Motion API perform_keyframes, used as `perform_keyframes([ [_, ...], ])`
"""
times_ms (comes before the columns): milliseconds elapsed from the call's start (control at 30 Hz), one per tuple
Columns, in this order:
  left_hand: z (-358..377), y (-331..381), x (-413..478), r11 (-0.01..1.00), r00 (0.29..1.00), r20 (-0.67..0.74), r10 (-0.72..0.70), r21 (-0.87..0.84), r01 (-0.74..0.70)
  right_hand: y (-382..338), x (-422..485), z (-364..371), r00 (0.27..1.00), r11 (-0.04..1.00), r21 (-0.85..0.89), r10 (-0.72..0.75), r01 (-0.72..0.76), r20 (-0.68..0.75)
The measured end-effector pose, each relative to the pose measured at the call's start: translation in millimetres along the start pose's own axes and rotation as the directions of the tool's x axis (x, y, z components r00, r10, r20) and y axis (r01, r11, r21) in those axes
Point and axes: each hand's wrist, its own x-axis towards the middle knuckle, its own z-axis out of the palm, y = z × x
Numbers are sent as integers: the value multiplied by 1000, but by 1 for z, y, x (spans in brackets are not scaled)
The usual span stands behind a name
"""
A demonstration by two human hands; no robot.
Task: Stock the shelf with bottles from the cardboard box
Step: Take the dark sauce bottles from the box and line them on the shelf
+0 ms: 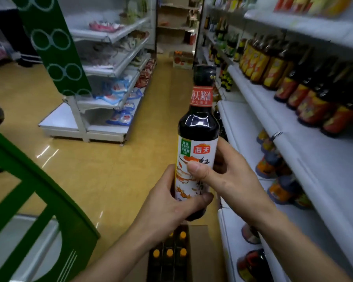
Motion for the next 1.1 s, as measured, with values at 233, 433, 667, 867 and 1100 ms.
perform_keyframes([
  [233,0,173,-13,995,989,107,98,-30,-95,-169,0,-43,995,999,-32,-40,38,-90],
  [433,17,272,-22,986,960,228,160,-74,-147,-270,-19,-79,980,996,-62,-78,68,-183],
  [667,62,324,-21,974,902,369,225,-93,-205,-320,-56,-122,942,989,-136,-100,59,-319],
  [867,128,345,-24,965,843,472,259,-79,-252,-336,-104,-173,893,983,-179,-109,32,-436],
  [1100,218,364,-30,954,750,596,286,-105,-280,-339,-163,-236,799,974,-226,-116,-26,-591],
])
